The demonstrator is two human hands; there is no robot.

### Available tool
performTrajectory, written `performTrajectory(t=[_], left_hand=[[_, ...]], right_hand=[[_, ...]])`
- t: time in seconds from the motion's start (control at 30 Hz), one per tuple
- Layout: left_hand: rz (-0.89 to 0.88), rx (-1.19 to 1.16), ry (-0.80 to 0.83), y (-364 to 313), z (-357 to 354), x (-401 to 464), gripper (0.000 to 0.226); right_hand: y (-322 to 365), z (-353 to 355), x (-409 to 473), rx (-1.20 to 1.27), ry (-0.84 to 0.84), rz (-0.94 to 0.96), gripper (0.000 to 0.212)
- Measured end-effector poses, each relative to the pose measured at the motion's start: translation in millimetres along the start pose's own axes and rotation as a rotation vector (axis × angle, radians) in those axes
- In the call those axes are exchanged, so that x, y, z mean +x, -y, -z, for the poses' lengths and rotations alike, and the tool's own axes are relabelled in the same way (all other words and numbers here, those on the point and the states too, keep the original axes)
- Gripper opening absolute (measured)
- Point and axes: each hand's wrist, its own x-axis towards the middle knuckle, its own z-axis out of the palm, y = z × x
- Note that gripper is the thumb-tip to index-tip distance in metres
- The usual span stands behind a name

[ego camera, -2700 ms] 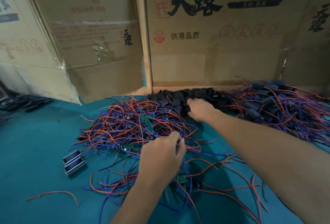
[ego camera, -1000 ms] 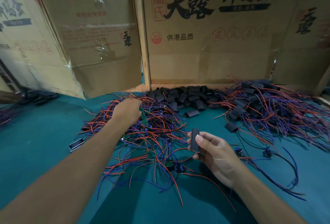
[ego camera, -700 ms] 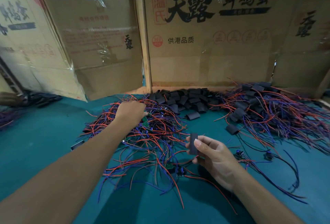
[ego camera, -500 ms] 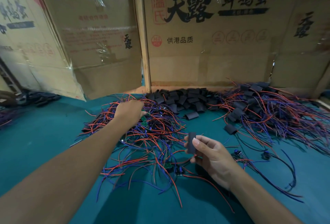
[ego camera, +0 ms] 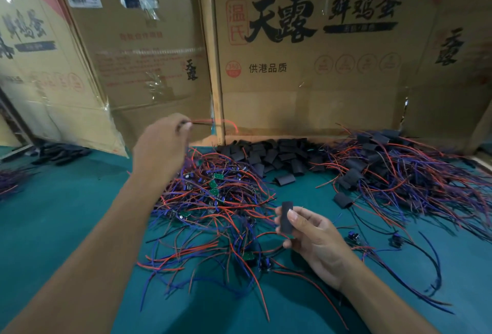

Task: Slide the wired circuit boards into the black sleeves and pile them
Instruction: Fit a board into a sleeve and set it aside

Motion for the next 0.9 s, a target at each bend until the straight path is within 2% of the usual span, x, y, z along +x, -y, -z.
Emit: performTrajectory(t=[0.07, 0.1, 0.17, 0.23, 0.3, 0.37, 0.43, 0.57, 0.63, 0.9], left_hand=[[0.141, -0.366, -0.156, -1, 8, -17, 0.019], [0.239, -0.623, -0.169, -5, 6, -27, 0.020], [0.441, -1.101, -0.082, -19, -4, -51, 0.025], [0.568, -1.433, 0.010, -32, -15, -71, 0.026], [0.619, -1.616, 0.041, -39, -23, -84, 0.025], [0.646, -1.736, 0.069, -42, -29, -90, 0.026], [0.632, -1.799, 0.121, -43, -32, -94, 0.032], [0.605, -1.798, 0.135, -43, -37, -98, 0.033], [0.639, -1.772, 0.114, -42, -38, -98, 0.032], [0.794, -1.945, 0.087, -39, -41, -97, 0.041]], right_hand=[[-1, 3, 2, 0.003, -0.013, 0.000, 0.048], [-1, 3, 2, 0.003, -0.019, 0.001, 0.054], [-2, 4, 3, 0.004, -0.040, 0.017, 0.062], [-1, 3, 2, -0.075, -0.105, 0.102, 0.058], [0, 4, 0, -0.421, -0.246, 0.257, 0.041], [1, 7, -2, -0.771, -0.325, 0.445, 0.025], [0, 6, -2, -0.884, -0.354, 0.538, 0.024], [-1, 3, -2, -0.850, -0.402, 0.546, 0.024], [-1, 5, -2, -0.839, -0.408, 0.534, 0.025], [-6, 6, -1, -0.892, -0.353, 0.503, 0.025]])
